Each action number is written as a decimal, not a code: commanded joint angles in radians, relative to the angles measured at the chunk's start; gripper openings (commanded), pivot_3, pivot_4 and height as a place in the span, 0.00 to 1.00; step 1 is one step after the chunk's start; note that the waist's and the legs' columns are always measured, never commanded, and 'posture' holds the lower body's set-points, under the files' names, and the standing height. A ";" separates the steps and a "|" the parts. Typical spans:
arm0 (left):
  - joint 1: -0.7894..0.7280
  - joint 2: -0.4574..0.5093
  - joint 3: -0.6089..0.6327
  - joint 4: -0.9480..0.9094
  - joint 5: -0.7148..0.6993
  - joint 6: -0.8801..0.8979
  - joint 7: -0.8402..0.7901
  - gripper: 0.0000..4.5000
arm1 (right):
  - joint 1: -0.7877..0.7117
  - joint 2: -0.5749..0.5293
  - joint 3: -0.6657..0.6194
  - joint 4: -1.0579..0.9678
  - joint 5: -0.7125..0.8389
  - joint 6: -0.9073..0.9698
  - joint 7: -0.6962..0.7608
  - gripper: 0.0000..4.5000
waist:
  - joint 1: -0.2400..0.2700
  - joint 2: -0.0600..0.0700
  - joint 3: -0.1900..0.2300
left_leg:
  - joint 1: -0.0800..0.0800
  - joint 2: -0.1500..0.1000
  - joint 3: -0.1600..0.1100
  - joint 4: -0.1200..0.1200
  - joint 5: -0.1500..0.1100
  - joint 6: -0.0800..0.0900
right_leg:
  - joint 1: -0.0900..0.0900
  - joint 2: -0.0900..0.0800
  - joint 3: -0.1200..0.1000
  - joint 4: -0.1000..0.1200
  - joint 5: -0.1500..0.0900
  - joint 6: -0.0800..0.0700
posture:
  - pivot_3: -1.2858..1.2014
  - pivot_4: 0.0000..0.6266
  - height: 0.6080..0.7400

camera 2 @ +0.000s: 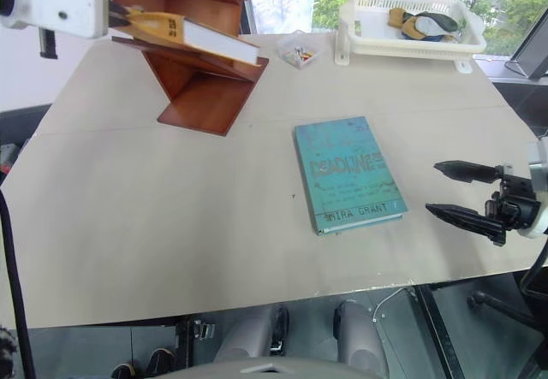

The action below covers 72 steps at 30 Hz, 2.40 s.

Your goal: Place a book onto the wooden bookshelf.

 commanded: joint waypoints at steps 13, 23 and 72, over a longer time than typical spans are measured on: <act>-0.095 -0.026 -0.077 0.233 0.198 -0.176 0.199 0.08 | 0.035 0.000 -0.063 -0.053 0.008 -0.025 -0.045 1.00 | -0.002 0.000 0.000 | 0.005 0.004 0.001 0.003 0.002 -0.002 | 0.002 0.003 0.001 0.005 -0.002 0.004 | 0.52 0.24 1.00; -0.108 0.001 -0.099 0.229 0.264 -0.157 0.210 0.71 | 0.044 0.005 -0.075 -0.057 0.007 -0.030 -0.051 1.00 | -0.013 0.002 -0.001 | 0.007 0.008 0.005 0.004 0.001 -0.002 | 0.002 0.007 0.004 0.008 -0.002 0.003 | 0.52 0.24 1.00; -0.085 -0.032 -0.077 0.203 0.314 -0.193 0.375 0.71 | 0.060 0.005 -0.090 -0.067 0.004 -0.035 -0.062 1.00 | -0.021 -0.004 0.002 | 0.001 0.009 0.015 0.003 -0.003 0.004 | -0.004 0.005 0.012 0.002 0.001 0.000 | 0.52 0.24 1.00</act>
